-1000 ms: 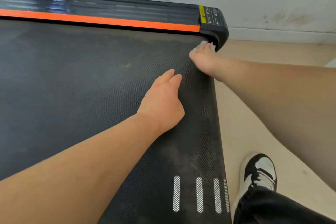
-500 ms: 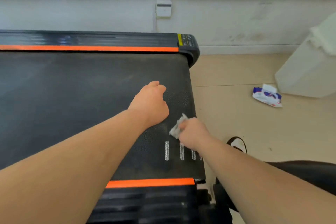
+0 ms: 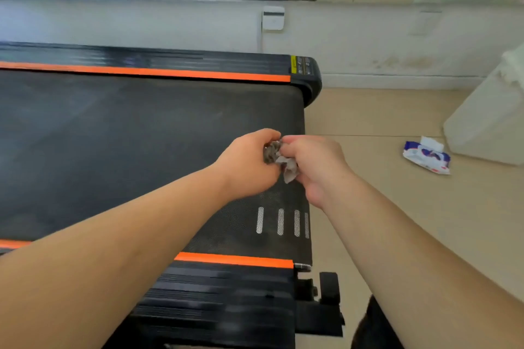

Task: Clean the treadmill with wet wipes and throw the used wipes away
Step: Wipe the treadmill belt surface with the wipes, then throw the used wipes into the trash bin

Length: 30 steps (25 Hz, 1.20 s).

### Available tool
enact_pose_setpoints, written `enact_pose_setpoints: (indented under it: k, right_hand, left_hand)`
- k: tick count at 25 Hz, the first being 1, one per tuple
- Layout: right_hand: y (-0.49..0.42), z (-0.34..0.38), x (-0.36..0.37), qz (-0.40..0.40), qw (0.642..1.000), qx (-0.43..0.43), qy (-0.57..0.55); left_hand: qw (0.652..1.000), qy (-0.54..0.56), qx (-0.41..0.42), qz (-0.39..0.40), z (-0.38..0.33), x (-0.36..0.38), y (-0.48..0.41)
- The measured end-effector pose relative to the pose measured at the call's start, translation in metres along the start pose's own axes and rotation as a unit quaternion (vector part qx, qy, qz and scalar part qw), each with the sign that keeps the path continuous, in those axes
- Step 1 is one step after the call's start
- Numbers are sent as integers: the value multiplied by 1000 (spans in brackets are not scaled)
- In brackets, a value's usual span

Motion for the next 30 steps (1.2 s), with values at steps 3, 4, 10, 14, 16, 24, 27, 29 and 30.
enact_pose_setpoints:
  k: [3, 4, 10, 14, 16, 24, 27, 29, 30]
  right_hand:
    - [-41, -21, 18, 52, 997, 9, -52]
    - [-54, -22, 24, 62, 996, 7, -59]
    - [-94, -26, 29, 90, 995, 36, -25]
    - [-73, -21, -4, 73, 996, 46, -35]
    - [-61, -17, -21, 59, 995, 66, -48]
    - [-15, 63, -55, 79, 989, 114, -43]
    - [23, 140, -83, 97, 989, 115, -3]
    - [45, 198, -103, 108, 987, 113, 29]
    - [54, 227, -117, 106, 987, 110, 42]
  left_hand:
    - [997, 62, -29, -21, 30, 7, -39]
    - [995, 87, -43, -37, 41, 4, -51]
    - [982, 129, -116, -71, 78, -6, -93]
    - [975, 170, -130, -57, 50, 21, -92]
    - [969, 195, -138, -57, 34, 28, -92]
    - [942, 262, -199, -70, -63, -5, -57]
    - [946, 246, -197, -83, -145, -45, -42]
    - [954, 227, -177, -86, -208, -71, -40]
    - [957, 223, -167, -84, -238, -80, -42]
Point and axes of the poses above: each hand's wrist, its own y-axis away from the middle knuckle, its own x-axis out of the palm, z = x × y, the point moved 9 cm from there along -y, towards the middle knuckle, and after that the axes turned 7 degrees about z, right-handed, at the moved point
